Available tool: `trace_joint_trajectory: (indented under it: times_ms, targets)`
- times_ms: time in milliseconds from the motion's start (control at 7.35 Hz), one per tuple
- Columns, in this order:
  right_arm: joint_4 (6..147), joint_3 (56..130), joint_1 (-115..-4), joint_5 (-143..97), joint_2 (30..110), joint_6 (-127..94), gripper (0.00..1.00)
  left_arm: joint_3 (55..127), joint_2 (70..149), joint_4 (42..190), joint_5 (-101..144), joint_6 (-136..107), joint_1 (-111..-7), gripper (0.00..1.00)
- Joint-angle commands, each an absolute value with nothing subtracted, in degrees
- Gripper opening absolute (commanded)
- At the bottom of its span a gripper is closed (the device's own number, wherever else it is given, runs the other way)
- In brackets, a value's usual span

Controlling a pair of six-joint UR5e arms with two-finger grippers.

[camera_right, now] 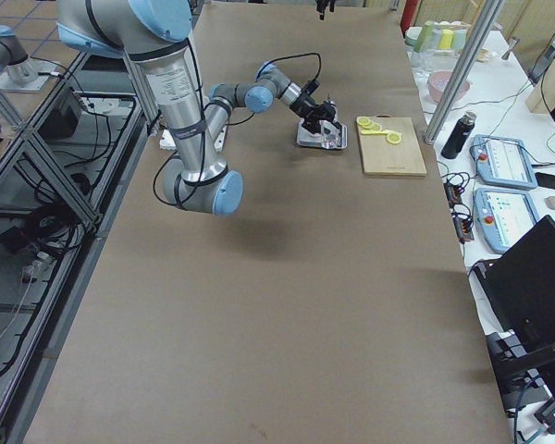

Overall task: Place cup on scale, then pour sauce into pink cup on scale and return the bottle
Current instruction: 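Tilt the sauce bottle spout down over the pink cup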

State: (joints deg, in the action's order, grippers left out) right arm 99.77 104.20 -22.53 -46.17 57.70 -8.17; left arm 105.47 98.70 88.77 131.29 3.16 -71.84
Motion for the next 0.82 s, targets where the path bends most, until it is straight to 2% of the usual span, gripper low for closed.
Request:
trace_joint_trajectory:
  times_ms: [0, 680]
  targets:
    - [102.1, 104.1, -22.1, -44.7, 57.7, -6.6, 0.18, 105.3, 98.7, 88.8, 131.3, 3.2, -72.0, 0.97]
    - [106.9, 104.0, -20.7, -40.7, 57.7, -4.9, 0.17, 105.4, 98.7, 88.8, 131.3, 3.2, -72.0, 0.97]
